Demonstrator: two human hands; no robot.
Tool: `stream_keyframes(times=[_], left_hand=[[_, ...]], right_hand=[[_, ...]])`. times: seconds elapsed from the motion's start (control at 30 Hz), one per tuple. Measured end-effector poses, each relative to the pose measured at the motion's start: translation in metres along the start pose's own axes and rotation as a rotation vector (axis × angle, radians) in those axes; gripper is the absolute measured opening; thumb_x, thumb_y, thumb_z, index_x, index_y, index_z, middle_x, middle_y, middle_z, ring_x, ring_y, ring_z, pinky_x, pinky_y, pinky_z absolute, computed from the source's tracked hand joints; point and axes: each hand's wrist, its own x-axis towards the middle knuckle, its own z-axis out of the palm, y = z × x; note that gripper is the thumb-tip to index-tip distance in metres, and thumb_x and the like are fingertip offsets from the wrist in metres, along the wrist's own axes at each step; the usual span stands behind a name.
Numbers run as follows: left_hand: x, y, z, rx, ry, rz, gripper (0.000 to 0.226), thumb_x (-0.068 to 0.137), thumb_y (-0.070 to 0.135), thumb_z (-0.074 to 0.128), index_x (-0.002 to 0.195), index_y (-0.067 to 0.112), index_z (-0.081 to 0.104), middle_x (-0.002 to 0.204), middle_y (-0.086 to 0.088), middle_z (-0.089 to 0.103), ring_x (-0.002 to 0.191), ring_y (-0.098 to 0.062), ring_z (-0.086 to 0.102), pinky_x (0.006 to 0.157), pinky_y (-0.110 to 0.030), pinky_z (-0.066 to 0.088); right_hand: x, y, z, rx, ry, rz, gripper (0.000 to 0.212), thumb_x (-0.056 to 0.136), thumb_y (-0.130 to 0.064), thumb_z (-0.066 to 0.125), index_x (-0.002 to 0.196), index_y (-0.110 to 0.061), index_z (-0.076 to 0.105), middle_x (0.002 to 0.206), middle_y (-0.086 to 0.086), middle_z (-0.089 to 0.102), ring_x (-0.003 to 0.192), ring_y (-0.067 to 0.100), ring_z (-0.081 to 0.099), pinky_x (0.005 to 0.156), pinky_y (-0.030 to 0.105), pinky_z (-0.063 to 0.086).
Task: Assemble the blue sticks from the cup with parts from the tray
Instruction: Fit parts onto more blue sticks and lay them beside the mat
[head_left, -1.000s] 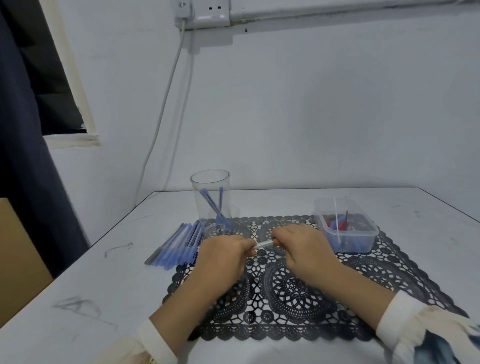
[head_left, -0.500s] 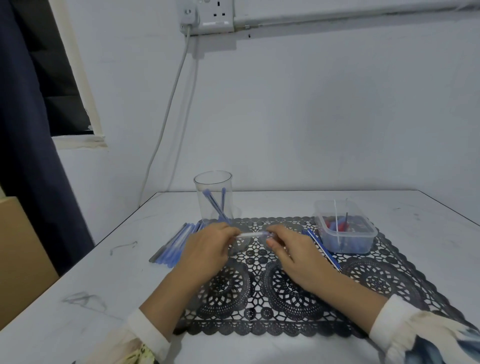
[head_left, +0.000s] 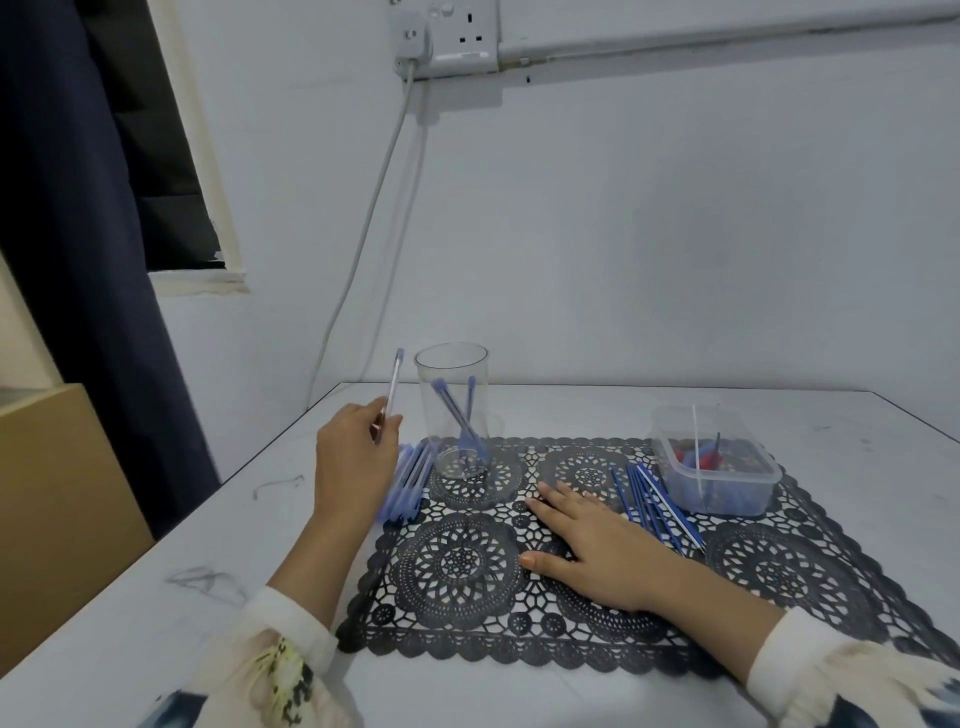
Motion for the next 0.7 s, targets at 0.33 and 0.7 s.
stream_keyframes(times=[0.33,0.7], left_hand=[[-0.007,-0.02,0.024,0.078,-0.23,-0.225,0.025,0.082,0.02,0.063,0.061,0.014,0.051,0.062,-0.007,0.055,0.059,-0.019,0.048,0.059,-0.031,0.045],[-0.008,-0.025,0.031,0.369,-0.32,-0.215,0.021,0.081,0.021,0.057,0.061,0.023,0.052,0.066,-0.003,0.06,0.058,-0.02,0.048,0.054,-0.028,0.044]], right_hand=[[-0.001,-0.003,-0.004,-0.008,-0.037,0.012,0.1,0.064,-0.082,0.005,0.149,-0.029,0.004,0.156,-0.006,-0.005,0.143,0.011,-0.005,0.114,0.029,-0.002],[-0.001,-0.004,-0.006,-0.019,-0.04,0.011,0.1,0.063,-0.081,0.005,0.149,-0.03,0.004,0.156,-0.006,-0.004,0.143,0.012,-0.004,0.113,0.029,-0.001]])
